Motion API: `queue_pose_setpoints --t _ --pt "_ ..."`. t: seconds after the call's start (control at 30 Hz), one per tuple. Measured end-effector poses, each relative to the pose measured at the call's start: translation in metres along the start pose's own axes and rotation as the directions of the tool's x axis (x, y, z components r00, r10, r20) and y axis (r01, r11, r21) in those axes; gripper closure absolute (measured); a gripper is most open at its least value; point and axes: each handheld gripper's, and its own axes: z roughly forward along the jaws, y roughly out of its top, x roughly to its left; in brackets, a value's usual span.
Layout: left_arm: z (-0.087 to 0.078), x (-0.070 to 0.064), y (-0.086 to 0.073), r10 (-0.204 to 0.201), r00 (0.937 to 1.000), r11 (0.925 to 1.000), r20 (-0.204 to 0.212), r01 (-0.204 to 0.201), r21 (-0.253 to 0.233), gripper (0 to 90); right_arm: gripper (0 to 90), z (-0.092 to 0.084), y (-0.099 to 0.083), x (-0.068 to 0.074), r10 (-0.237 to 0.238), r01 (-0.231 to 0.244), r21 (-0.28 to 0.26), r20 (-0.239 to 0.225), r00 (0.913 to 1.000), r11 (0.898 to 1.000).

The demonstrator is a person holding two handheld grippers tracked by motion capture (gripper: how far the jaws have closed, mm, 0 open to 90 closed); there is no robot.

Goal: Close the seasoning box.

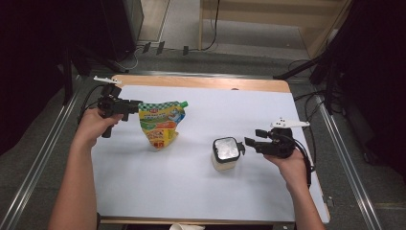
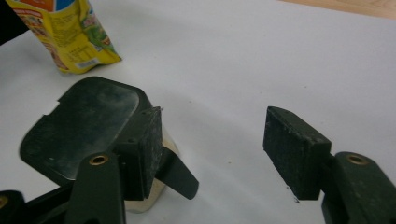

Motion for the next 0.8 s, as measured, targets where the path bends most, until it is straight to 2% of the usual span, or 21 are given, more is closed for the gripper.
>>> queue_pose_setpoints --t 0.27,0.4,0.8 --pt "0.001 0.0 0.0 0.001 1.0 1.0 -0.002 -0.001 0.007 37.5 30.2 0.006 -0.01 -0.012 0.009 -0.009 -0.005 0.05 0.9987 1.0" --pt "0.002 0.0 -0.001 -0.004 1.0 1.0 -0.002 0.004 0.009 37.5 29.5 0.008 -0.015 -0.017 0.027 -0.028 0.01 0.065 0.9975 1.0" --pt "0.003 0.002 -0.002 -0.01 0.9999 0.9997 -0.005 0.01 0.02 37.5 28.5 0.009 -0.019 -0.022 0.031 -0.033 0.018 0.093 0.9952 0.999"
